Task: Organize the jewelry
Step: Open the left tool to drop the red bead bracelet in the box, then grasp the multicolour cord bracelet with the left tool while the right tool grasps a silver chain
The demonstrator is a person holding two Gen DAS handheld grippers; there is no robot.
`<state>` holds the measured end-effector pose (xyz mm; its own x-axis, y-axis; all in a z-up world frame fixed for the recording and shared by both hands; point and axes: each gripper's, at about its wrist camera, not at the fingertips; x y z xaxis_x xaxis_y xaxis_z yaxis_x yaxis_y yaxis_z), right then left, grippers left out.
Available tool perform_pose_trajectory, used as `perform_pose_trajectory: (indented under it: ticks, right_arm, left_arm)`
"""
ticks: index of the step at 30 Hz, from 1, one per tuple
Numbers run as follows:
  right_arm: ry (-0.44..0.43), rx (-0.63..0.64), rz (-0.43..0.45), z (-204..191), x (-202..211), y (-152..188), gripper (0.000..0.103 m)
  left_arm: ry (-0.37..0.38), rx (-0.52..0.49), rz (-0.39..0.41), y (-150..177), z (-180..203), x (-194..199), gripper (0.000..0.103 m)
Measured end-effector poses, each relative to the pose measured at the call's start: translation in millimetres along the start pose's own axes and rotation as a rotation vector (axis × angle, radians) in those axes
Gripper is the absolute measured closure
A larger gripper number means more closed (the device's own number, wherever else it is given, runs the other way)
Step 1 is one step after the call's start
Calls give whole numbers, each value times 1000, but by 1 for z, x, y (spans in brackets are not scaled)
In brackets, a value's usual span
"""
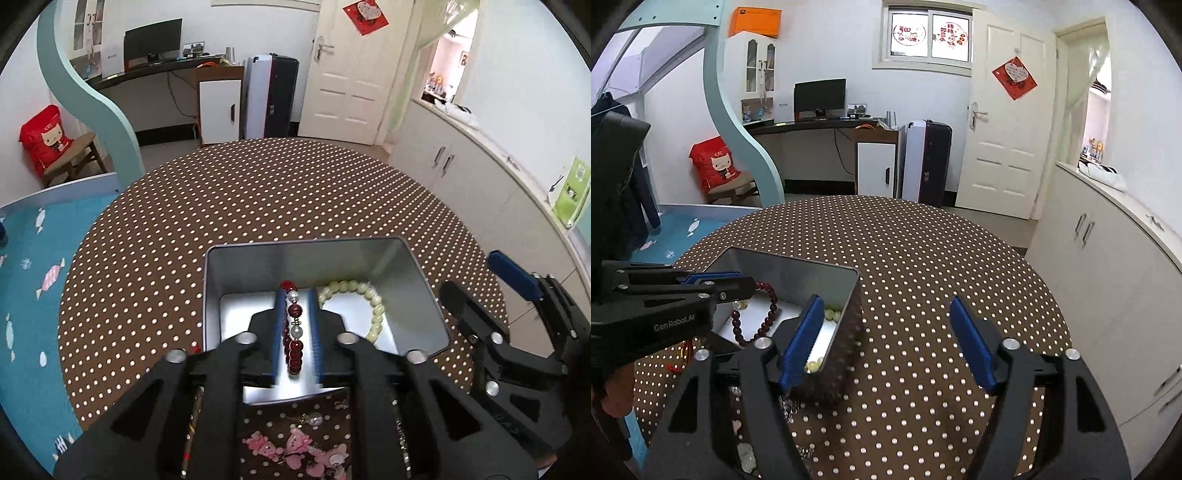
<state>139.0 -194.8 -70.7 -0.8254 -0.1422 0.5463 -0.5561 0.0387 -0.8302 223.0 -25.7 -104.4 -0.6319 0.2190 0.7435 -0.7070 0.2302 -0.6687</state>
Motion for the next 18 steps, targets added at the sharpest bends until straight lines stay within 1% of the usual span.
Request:
perform_pose_trajectory:
  ticks: [3,5,8,14,18]
  right_arm:
    - [10,-7,4,2,6,3,27]
    - [9,-13,6,2,11,5,26]
    - [13,-13,13,0,17,6,23]
    - [26,-7,28,-1,30,13,19]
    - [26,-7,31,-1,37,17,15]
  left_arm:
    - [1,2,13,3,-2,9,64]
    - [3,-6,25,7,-1,15,60]
    - [-5,-9,30,13,0,24,59]
    - [-26,0,68,29,-2,53,48]
    - [-52,14,77,45,-6,68,47]
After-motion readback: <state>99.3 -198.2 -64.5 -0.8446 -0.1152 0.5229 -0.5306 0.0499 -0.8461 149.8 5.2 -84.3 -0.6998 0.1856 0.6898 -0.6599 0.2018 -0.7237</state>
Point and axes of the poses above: each gripper's, at about its wrist camera, not at the fingertips, and x roughly against the way its jaws point, z to its right, y to its underside, and after that the axes turned 10 degrees about -x, right-handed
